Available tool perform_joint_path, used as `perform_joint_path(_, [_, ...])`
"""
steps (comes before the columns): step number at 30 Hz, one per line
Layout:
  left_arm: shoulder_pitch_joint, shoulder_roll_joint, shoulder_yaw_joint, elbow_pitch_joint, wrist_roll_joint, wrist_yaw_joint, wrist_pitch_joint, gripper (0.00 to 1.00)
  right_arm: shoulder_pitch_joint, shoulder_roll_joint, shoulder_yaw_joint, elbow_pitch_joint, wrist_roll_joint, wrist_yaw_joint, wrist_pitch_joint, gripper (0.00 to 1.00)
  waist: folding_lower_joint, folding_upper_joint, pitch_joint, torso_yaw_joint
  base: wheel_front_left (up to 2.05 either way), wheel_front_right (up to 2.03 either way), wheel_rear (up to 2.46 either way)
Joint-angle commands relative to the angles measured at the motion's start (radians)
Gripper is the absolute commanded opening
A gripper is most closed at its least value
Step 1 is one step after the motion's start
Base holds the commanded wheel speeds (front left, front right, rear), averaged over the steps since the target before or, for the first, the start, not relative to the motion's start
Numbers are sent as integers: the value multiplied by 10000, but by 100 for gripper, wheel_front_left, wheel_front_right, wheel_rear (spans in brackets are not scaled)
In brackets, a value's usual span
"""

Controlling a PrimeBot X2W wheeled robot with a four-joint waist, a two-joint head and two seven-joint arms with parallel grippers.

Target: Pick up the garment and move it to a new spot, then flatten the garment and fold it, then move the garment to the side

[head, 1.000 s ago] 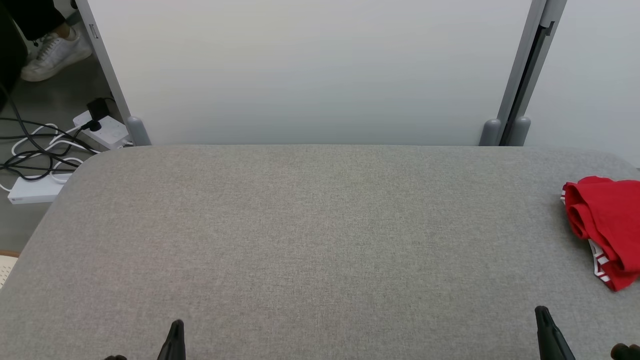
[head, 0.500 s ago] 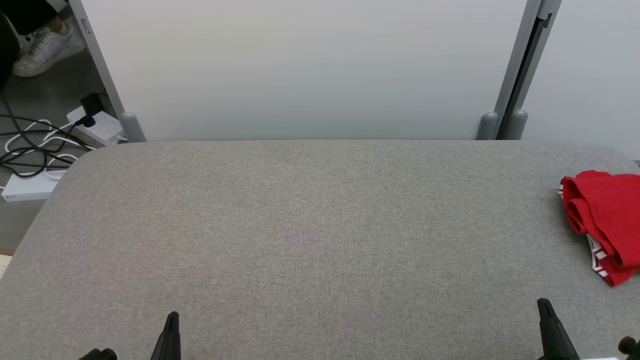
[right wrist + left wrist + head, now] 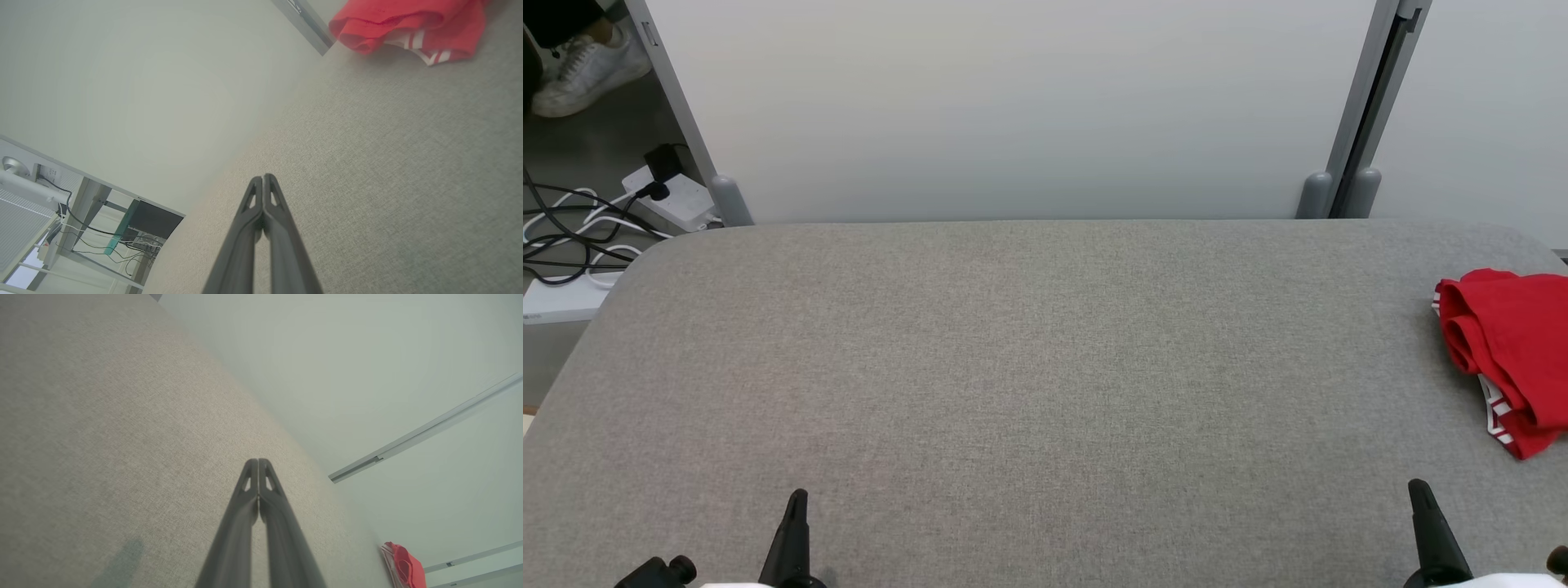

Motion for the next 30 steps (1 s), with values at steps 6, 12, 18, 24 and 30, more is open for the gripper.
perform_joint_path(6, [-786,48,365,-129,-984,-223,232,0,-743,-167,7,-162,979,0,266,0,-1,0,86,-48,0,0,0])
perform_joint_path(12, [-943,51,472,-77,-1645,-312,405,0,-901,-177,-53,-98,1637,0,438,0,-1,0,153,-86,0,0,0])
perform_joint_path(18, [-1103,54,580,-25,-2313,-401,579,0,-1060,-186,-114,-33,2301,0,613,0,-1,0,221,-125,0,0,0])
perform_joint_path(24, [-1235,56,670,19,-2867,-476,724,0,-1192,-193,-165,20,2851,0,758,0,-1,0,277,-156,0,0,0])
perform_joint_path(30, [-1393,58,778,71,-3532,-565,897,0,-1351,-202,-227,85,3511,0,933,0,-1,0,345,-194,0,0,0])
